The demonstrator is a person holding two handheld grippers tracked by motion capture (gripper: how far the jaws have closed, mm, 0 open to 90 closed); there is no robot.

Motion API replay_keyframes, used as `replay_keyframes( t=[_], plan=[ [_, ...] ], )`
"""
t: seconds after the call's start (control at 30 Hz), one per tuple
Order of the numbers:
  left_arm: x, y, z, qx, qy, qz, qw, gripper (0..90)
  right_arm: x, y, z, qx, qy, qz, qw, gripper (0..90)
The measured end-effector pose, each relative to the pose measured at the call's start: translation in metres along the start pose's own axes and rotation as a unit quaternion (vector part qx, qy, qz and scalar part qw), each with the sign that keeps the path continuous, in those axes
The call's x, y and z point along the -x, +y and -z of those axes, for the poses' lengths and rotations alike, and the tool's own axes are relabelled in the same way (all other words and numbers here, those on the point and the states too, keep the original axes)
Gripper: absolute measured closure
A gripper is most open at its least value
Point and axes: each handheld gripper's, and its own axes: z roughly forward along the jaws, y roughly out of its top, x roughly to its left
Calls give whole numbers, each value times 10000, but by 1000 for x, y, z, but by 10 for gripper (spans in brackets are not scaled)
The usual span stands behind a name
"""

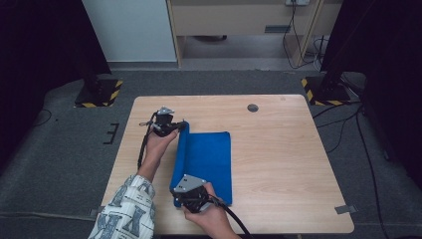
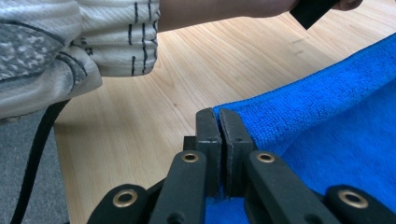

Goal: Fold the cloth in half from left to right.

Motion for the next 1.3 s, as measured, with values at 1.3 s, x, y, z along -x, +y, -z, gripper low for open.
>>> replay_keyframes(
  t=[1.3],
  plan=[
    [57, 11, -51, -206, -292, -146, 9993, 884, 29, -38, 48, -180, -286, -252, 9991, 880]
  ],
)
